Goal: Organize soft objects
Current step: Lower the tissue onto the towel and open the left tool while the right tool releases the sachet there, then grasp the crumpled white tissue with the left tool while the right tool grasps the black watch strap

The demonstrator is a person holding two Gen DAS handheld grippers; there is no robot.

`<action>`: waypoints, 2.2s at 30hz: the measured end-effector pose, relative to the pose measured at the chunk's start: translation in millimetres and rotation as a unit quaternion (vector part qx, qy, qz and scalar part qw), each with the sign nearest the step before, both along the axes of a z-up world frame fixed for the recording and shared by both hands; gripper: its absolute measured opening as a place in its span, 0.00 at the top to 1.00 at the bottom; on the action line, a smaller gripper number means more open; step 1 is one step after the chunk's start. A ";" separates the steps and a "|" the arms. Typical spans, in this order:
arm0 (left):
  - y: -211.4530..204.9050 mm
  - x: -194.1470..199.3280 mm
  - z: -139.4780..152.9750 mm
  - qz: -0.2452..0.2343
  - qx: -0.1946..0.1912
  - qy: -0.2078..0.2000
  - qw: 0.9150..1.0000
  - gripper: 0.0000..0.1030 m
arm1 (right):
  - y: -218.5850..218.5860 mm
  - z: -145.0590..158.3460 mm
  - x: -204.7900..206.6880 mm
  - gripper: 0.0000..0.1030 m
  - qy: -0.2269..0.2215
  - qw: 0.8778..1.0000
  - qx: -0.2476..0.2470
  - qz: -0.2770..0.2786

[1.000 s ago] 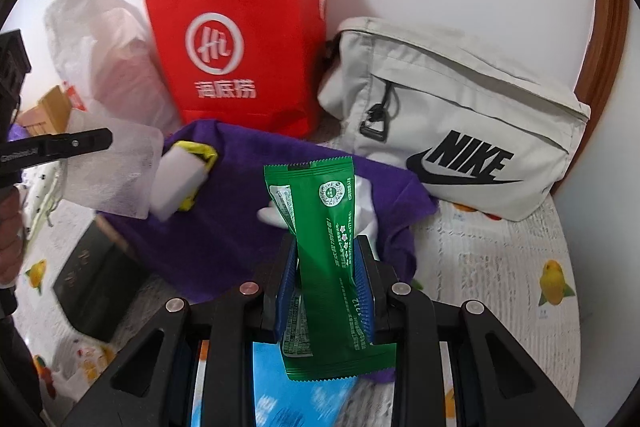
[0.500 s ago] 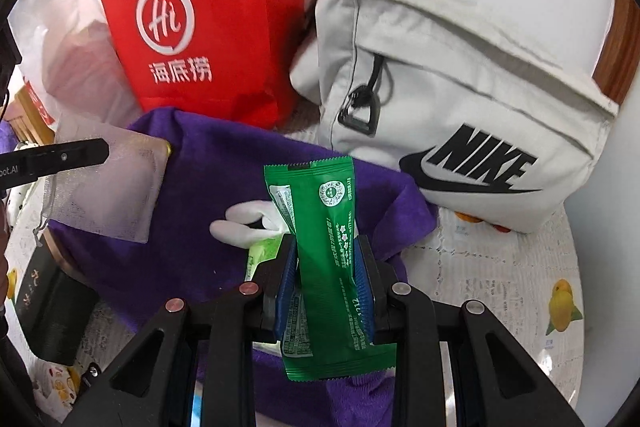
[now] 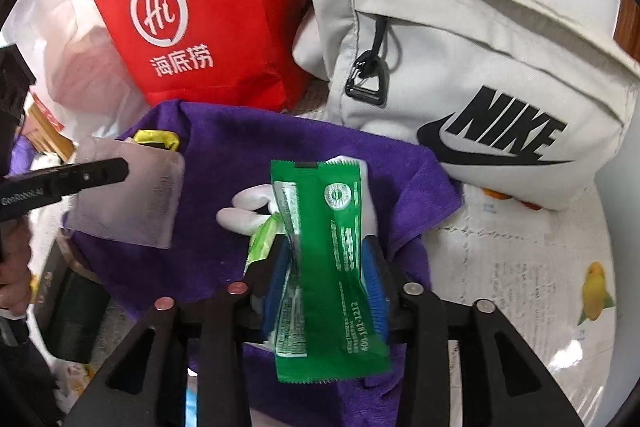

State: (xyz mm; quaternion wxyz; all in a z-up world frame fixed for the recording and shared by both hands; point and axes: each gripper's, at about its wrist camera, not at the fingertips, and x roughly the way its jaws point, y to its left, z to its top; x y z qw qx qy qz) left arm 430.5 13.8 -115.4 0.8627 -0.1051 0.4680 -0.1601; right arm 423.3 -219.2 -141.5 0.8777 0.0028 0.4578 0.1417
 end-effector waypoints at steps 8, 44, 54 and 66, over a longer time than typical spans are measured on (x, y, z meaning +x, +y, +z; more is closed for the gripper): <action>0.9 -8.6 10.4 -0.001 0.001 -0.008 1.000 0.61 | 2.9 4.1 -8.2 0.50 0.003 1.000 -0.003 0.005; 60.2 -211.9 21.9 0.051 0.056 -0.037 0.996 0.41 | 30.0 41.5 -227.7 0.47 -0.034 0.999 0.030 0.020; 57.5 -260.3 -30.1 0.041 0.066 0.012 0.997 0.41 | 46.0 9.3 -279.2 0.46 -0.028 0.998 0.024 0.049; 46.3 -301.9 -63.1 0.005 0.085 0.021 0.996 0.37 | 54.8 -23.3 -303.8 0.46 -0.003 0.998 0.033 0.058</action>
